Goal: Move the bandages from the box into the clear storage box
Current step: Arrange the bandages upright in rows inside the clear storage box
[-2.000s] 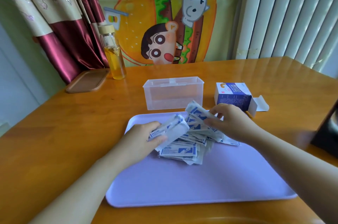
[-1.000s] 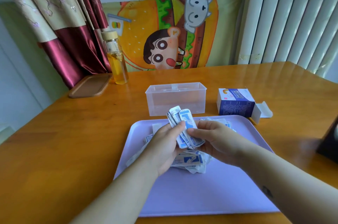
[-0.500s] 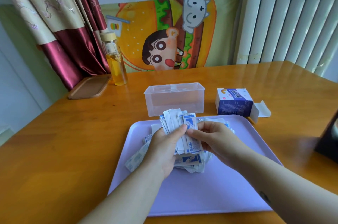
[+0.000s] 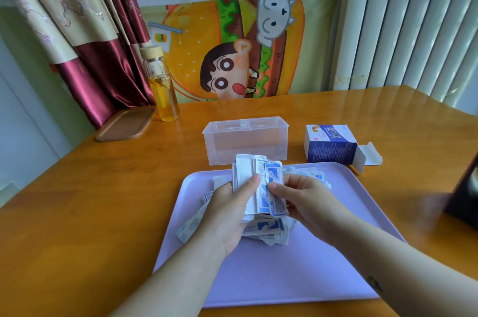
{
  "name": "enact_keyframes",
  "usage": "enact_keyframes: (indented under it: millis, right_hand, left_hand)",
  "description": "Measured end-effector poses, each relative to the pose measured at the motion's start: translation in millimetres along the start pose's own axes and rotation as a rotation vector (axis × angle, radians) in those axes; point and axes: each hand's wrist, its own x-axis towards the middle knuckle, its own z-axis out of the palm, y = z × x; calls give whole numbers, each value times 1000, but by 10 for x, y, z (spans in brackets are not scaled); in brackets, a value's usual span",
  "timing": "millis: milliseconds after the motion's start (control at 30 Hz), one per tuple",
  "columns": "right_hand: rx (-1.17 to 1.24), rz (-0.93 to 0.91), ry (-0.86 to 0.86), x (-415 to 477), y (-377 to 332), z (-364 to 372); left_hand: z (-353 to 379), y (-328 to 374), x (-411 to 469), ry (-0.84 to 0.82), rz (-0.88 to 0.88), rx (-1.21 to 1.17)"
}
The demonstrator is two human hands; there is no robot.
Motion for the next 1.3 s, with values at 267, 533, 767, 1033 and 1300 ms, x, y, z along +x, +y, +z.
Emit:
enact_keyframes:
  millis: [267, 533, 767, 1033, 1300]
  right_hand:
    - [26, -21, -37, -50, 0, 10]
    - [80, 12, 9, -31, -4, -41]
    - [122, 58, -1, -32, -199, -189]
    - [-159, 34, 23, -111, -283, -335]
    - [-1367, 209, -259, -453, -347, -630]
  left_hand:
    - [-22, -26, 10, 46, 53, 86]
    - [-47, 29, -24, 15, 23, 28]
    - [-202, 132, -22, 142, 95, 18]
    - [-189, 185, 9, 157, -101, -229]
    - [57, 116, 8, 22, -299, -300]
